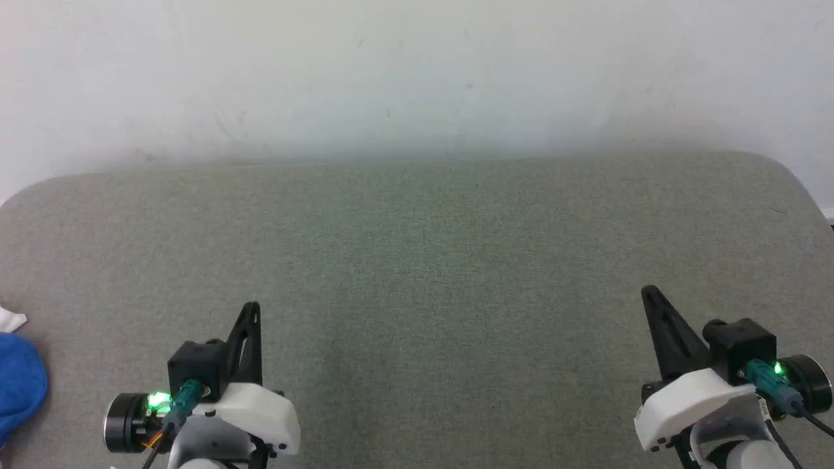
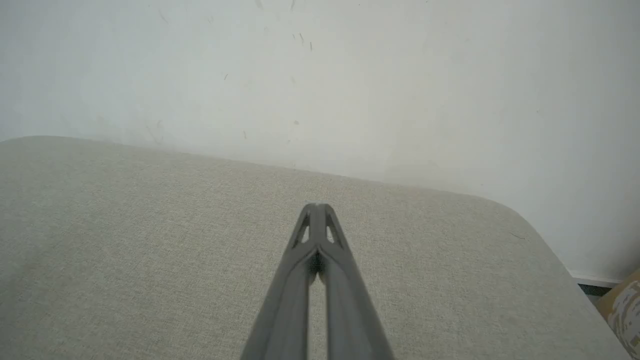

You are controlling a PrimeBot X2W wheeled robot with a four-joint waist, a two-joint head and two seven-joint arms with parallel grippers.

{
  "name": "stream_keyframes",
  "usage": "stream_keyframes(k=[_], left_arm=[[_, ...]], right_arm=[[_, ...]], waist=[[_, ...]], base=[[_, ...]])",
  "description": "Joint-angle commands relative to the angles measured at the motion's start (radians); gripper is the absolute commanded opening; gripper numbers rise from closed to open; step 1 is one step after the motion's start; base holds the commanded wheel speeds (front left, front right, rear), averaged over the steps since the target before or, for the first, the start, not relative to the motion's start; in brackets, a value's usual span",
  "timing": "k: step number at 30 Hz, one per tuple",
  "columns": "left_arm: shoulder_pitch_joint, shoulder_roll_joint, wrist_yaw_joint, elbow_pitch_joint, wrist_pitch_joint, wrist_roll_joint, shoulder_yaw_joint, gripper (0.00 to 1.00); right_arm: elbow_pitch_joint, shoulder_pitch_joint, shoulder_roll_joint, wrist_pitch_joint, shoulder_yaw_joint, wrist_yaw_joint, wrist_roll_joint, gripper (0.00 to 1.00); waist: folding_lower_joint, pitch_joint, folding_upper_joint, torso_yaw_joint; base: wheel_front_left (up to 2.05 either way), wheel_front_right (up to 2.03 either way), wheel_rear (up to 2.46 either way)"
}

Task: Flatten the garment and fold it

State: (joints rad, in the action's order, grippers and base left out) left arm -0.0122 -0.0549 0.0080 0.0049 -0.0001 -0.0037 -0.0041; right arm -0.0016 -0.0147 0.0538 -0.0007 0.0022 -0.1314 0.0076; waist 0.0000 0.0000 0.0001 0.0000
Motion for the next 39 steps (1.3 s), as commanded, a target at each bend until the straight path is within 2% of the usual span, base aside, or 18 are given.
stream_keyframes(k=[1,19,20,39], left_arm=[[0.012,0.005,-0.008,-0.005,0.0,0.004,0.004,0.0],[0.012,0.005,-0.008,-0.005,0.0,0.004,0.004,0.0],[0.0,0.0,0.0,0.0,0.0,0.0,0.0,1.0],[0.005,0.0,-0.007,0.002,-0.036,-0.046,-0.016,1.0]], right_arm=[[0.002,0.015,-0.004,0.001,-0.002,0.001,-0.008,0.0],[0.002,0.015,-0.004,0.001,-0.002,0.001,-0.008,0.0],[0.0,0.0,0.0,0.0,0.0,0.0,0.0,1.0],[0.016,-0.009,0.0,-0.036,-0.008,0.0,0.03,1.0]], waist=[[0.0,0.0,-0.0001,0.0],[0.0,0.0,-0.0001,0.0],[0.0,0.0,-0.0001,0.0],[0.0,0.0,-0.0001,0.007]], base=[[0.0,0.0,0.0],[0.0,0.0,0.0],[0.0,0.0,0.0],[0.0,0.0,0.0]])
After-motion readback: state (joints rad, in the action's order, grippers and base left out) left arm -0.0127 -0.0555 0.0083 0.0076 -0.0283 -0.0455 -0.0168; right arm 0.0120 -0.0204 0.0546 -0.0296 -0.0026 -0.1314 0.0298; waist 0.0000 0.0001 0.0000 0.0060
